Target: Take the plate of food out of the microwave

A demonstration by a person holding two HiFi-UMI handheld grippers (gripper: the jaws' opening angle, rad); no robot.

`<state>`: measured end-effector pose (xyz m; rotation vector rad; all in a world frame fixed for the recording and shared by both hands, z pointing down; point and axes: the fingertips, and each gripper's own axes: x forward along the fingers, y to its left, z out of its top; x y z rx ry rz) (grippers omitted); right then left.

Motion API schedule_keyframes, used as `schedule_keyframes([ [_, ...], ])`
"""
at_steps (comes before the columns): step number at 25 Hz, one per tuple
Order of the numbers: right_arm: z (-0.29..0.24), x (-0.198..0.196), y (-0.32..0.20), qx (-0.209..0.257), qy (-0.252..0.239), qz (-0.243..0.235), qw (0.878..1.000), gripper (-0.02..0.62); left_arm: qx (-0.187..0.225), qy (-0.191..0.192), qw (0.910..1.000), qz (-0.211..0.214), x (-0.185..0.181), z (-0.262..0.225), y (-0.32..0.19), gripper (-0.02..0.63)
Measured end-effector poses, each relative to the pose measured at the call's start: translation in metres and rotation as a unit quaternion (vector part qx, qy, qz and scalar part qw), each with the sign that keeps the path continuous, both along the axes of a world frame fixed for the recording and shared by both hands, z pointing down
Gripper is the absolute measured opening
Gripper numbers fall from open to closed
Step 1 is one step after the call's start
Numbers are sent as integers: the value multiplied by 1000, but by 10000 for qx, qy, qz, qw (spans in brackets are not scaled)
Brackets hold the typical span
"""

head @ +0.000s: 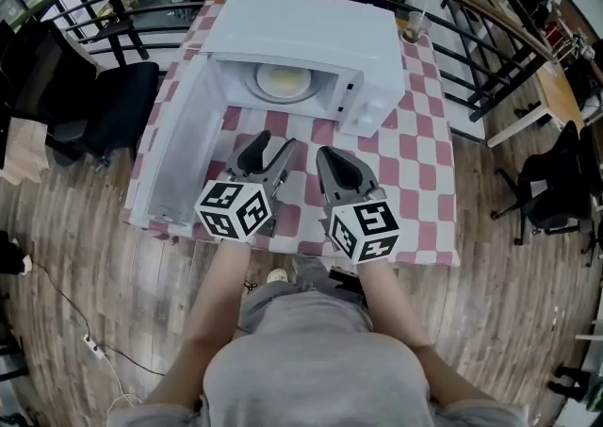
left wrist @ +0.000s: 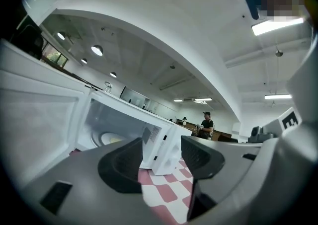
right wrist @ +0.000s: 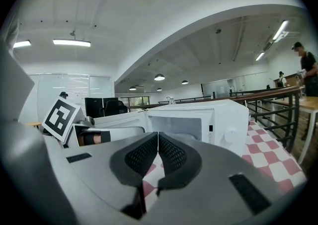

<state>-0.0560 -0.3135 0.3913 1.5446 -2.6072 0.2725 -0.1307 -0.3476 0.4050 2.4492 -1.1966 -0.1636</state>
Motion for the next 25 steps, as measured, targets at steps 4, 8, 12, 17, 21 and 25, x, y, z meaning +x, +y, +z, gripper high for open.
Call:
schedule_keyframes([
  [4, 6, 2, -14, -78, -10, -64, 9999, 26, -282, 272, 9992, -93, -1, 11, -16, 244],
  [8, 13, 2, -27, -116, 10, -121, 9999, 26, -573, 600, 9963, -226, -4, 23, -33, 244],
  [12, 19, 4, -40, -120, 40, -116, 9999, 26, -781, 882, 9923, -380, -7, 33, -50, 244],
  [17, 30, 7, -57, -211, 100, -99, 9997, 26, -1091, 1245, 9848, -531, -7, 47, -72, 244],
  [21, 37, 6, -69, -261, 121, -142, 9995, 26, -1432, 1636, 9737, -686, -6, 58, -85, 244],
  [25, 41, 5, -79, -303, 122, -193, 9993, 26, -1712, 1974, 9619, -809, -3, 71, -96, 244],
])
